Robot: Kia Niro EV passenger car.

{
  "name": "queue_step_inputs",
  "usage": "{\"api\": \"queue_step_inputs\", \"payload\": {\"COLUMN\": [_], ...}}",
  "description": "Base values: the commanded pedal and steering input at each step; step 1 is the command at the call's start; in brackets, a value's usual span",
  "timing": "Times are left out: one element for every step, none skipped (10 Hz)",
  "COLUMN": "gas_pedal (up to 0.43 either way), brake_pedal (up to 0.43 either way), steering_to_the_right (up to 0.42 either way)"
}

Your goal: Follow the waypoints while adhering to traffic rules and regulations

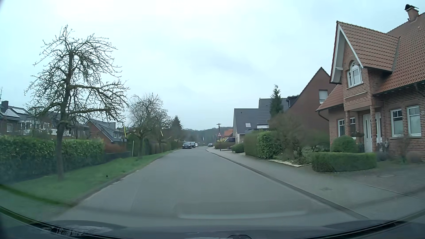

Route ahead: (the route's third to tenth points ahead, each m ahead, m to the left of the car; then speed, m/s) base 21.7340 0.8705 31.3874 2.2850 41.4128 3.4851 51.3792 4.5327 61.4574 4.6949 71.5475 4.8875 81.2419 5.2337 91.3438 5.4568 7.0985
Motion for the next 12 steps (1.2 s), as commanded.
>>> {"api": "queue_step_inputs", "payload": {"gas_pedal": [0.248,0.248,0.248,0.248,0.248,0.248,0.248,0.248,0.248,0.248,0.248,0.248], "brake_pedal": [0.000,0.000,0.000,0.000,0.000,0.000,0.000,0.000,0.000,0.000,0.000,0.000], "steering_to_the_right": [-0.017,-0.021,-0.026,-0.026,-0.026,-0.026,-0.026,-0.026,-0.026,-0.026,-0.022,-0.014]}}
